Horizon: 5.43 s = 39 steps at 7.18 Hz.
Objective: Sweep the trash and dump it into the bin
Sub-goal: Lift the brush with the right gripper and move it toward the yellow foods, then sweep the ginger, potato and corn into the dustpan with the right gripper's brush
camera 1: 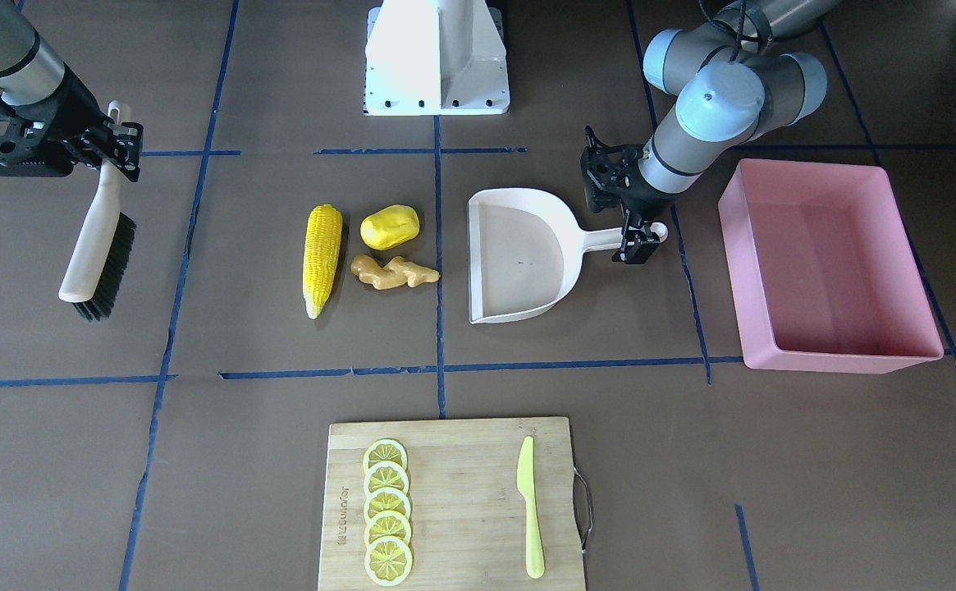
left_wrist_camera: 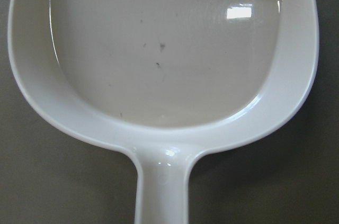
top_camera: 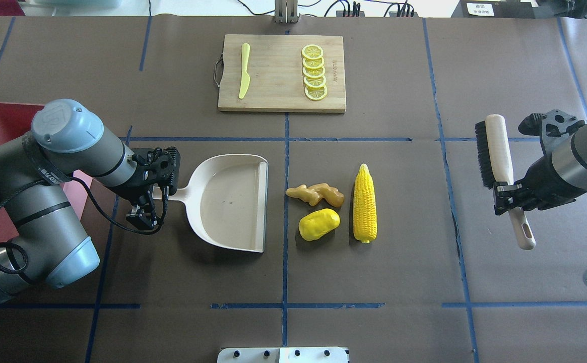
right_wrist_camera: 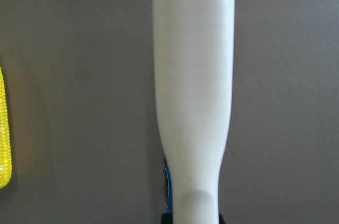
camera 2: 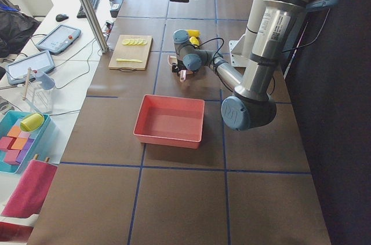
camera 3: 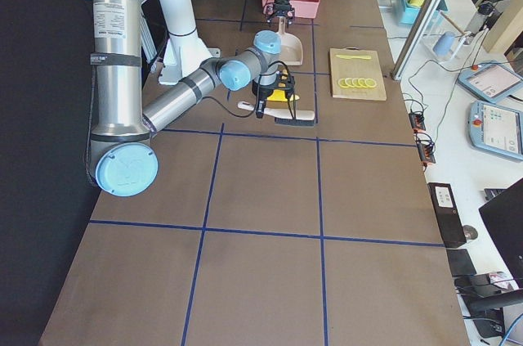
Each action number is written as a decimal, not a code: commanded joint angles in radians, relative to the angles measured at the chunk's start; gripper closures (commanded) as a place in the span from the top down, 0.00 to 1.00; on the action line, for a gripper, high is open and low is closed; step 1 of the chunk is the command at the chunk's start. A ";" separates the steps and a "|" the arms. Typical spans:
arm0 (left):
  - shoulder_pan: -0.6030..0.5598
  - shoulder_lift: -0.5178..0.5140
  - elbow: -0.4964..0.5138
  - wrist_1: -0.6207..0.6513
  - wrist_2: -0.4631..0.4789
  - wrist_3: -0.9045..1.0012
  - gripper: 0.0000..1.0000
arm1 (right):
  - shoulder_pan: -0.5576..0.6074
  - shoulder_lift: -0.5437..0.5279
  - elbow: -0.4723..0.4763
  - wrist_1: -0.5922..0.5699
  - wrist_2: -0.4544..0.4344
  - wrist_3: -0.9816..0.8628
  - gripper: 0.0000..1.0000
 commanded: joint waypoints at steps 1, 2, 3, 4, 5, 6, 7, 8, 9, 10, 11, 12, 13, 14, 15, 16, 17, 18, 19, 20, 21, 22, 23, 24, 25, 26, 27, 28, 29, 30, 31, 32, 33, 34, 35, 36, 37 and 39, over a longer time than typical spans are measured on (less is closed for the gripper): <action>0.005 -0.005 -0.001 0.036 0.013 0.000 0.69 | -0.002 0.002 0.000 0.000 0.001 0.000 0.00; 0.005 -0.008 -0.001 0.038 0.041 0.001 0.61 | -0.002 0.002 0.000 0.000 0.001 0.000 0.00; 0.005 -0.007 -0.001 0.038 0.044 0.001 0.45 | -0.002 0.009 -0.003 0.000 0.001 0.000 0.00; 0.005 -0.007 -0.002 0.038 0.062 0.001 0.26 | -0.002 0.009 -0.003 0.000 0.001 0.000 0.00; 0.003 -0.010 -0.026 0.041 0.175 0.001 0.04 | -0.005 0.009 -0.005 0.000 0.002 0.000 0.00; 0.003 -0.016 -0.031 0.041 0.188 0.001 0.00 | -0.014 0.021 -0.006 0.000 0.002 0.000 0.00; 0.005 -0.020 -0.031 0.043 0.188 0.001 0.00 | -0.028 0.043 -0.008 -0.021 0.002 0.002 0.00; 0.005 -0.022 -0.031 0.043 0.188 0.001 0.00 | -0.041 0.089 -0.011 -0.075 0.002 0.000 0.00; 0.006 -0.025 -0.031 0.056 0.188 0.001 0.00 | -0.078 0.144 -0.017 -0.131 0.002 0.002 0.00; 0.012 -0.046 -0.034 0.104 0.188 0.001 0.00 | -0.093 0.175 -0.026 -0.150 0.002 0.002 0.00; 0.014 -0.089 -0.039 0.180 0.187 0.001 0.00 | -0.106 0.179 -0.029 -0.150 0.002 0.002 0.00; 0.028 -0.102 -0.072 0.266 0.187 0.001 0.00 | -0.118 0.183 -0.034 -0.149 0.001 0.002 0.00; 0.045 -0.108 -0.095 0.341 0.187 0.001 0.00 | -0.135 0.207 -0.055 -0.149 -0.001 0.002 0.00; 0.061 -0.108 -0.097 0.349 0.188 0.001 0.00 | -0.149 0.227 -0.078 -0.147 -0.002 0.011 0.00; 0.078 -0.108 -0.096 0.351 0.188 0.000 0.00 | -0.159 0.245 -0.097 -0.147 -0.003 0.018 0.00; 0.089 -0.108 -0.096 0.351 0.188 -0.003 0.00 | -0.179 0.248 -0.111 -0.144 -0.006 0.018 0.00; 0.092 -0.108 -0.096 0.351 0.188 -0.005 0.00 | -0.201 0.265 -0.135 -0.140 -0.009 0.020 0.00; 0.092 -0.108 -0.096 0.351 0.188 -0.005 0.00 | -0.215 0.319 -0.184 -0.146 -0.010 0.020 0.00; 0.092 -0.108 -0.094 0.351 0.188 -0.005 0.00 | -0.233 0.348 -0.215 -0.146 -0.012 0.020 0.00; 0.092 -0.108 -0.093 0.351 0.188 -0.003 0.00 | -0.241 0.374 -0.262 -0.144 -0.010 0.020 0.00; 0.094 -0.108 -0.090 0.350 0.188 -0.003 0.00 | -0.253 0.389 -0.287 -0.147 -0.012 0.020 0.00; 0.094 -0.109 -0.088 0.350 0.188 -0.003 0.00 | -0.274 0.393 -0.298 -0.146 -0.018 0.046 0.00; 0.094 -0.108 -0.086 0.350 0.190 -0.003 0.00 | -0.291 0.411 -0.299 -0.149 -0.022 0.076 0.00; 0.094 -0.109 -0.085 0.350 0.188 -0.003 0.00 | -0.320 0.417 -0.302 -0.147 -0.041 0.109 0.00; 0.094 -0.109 -0.082 0.350 0.190 -0.003 0.00 | -0.331 0.472 -0.346 -0.149 -0.062 0.123 0.00; 0.098 -0.109 -0.080 0.350 0.190 -0.005 0.00 | -0.342 0.527 -0.405 -0.147 -0.070 0.132 0.00; 0.098 -0.109 -0.080 0.350 0.190 -0.005 0.00 | -0.348 0.557 -0.429 -0.144 -0.070 0.147 0.00; 0.100 -0.111 -0.077 0.350 0.190 -0.006 0.00 | -0.359 0.570 -0.430 -0.144 -0.072 0.150 0.00; 0.100 -0.114 -0.076 0.350 0.190 -0.006 0.00 | -0.370 0.586 -0.430 -0.144 -0.073 0.161 0.00; 0.100 -0.115 -0.074 0.350 0.190 -0.006 0.00 | -0.380 0.607 -0.431 -0.143 -0.073 0.164 0.00; 0.100 -0.117 -0.074 0.350 0.190 -0.008 0.00 | -0.397 0.615 -0.431 -0.141 -0.078 0.166 0.00; 0.100 -0.117 -0.074 0.350 0.190 -0.007 0.00 | -0.406 0.650 -0.443 -0.143 -0.084 0.166 0.00; 0.100 -0.117 -0.074 0.350 0.190 -0.008 0.00 | -0.414 0.681 -0.469 -0.141 -0.084 0.172 0.00; 0.100 -0.117 -0.074 0.350 0.190 -0.008 0.00 | -0.417 0.724 -0.517 -0.141 -0.085 0.178 0.00; 0.101 -0.119 -0.074 0.350 0.190 -0.008 0.00 | -0.423 0.754 -0.558 -0.140 -0.085 0.179 0.00; 0.100 -0.119 -0.067 0.350 0.191 -0.008 0.00 | -0.430 0.776 -0.574 -0.140 -0.087 0.196 0.00; 0.101 -0.119 -0.060 0.348 0.191 -0.008 0.00 | -0.436 0.802 -0.589 -0.140 -0.087 0.208 0.00; 0.101 -0.122 -0.059 0.350 0.191 -0.008 0.00 | -0.446 0.856 -0.624 -0.140 -0.087 0.227 0.00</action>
